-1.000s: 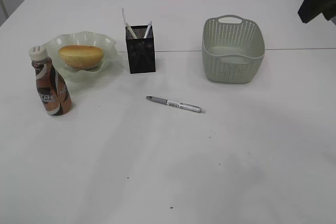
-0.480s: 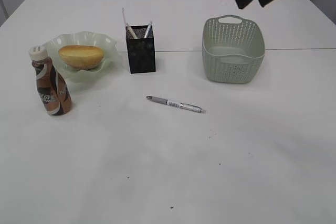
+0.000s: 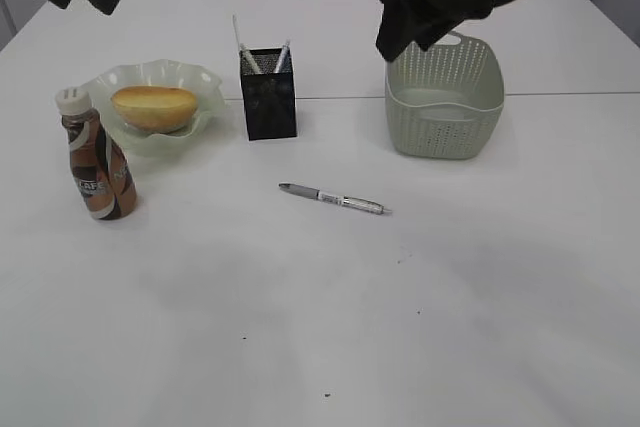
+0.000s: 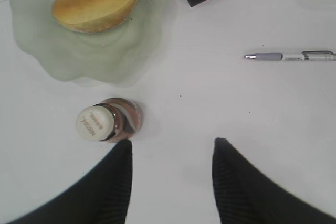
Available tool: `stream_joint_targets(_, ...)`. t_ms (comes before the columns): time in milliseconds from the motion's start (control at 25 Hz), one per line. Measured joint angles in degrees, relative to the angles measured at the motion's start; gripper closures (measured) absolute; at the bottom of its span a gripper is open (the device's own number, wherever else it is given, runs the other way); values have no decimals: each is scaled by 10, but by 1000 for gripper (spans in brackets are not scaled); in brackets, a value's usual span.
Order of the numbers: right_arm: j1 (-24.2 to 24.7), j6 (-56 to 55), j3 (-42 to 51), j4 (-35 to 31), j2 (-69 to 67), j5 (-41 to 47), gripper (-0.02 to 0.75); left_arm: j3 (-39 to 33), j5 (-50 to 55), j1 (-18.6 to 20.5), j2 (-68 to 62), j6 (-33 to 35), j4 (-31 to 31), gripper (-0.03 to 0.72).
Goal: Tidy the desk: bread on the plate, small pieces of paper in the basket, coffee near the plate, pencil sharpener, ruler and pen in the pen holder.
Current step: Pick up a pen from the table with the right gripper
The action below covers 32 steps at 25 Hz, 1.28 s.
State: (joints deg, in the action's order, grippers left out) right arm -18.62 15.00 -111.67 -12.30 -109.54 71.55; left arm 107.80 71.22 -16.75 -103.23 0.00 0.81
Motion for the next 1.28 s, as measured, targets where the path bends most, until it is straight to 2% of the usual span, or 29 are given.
stream_joint_targets(280,-1,155,0,0,-36,0,372,0,3,0,10,0,26,321)
stream_joint_targets(640,-2,268,0,17,-41,-1,372,0,5,0,10,0,27,321)
stream_joint_targets(880,-5,287,-10,72,-87,-1,372,0,5,0,10,0,27,321)
stream_joint_targets(1280,-32,280,-145,84,-224,-4,372,0,5,0,10,0,28,321)
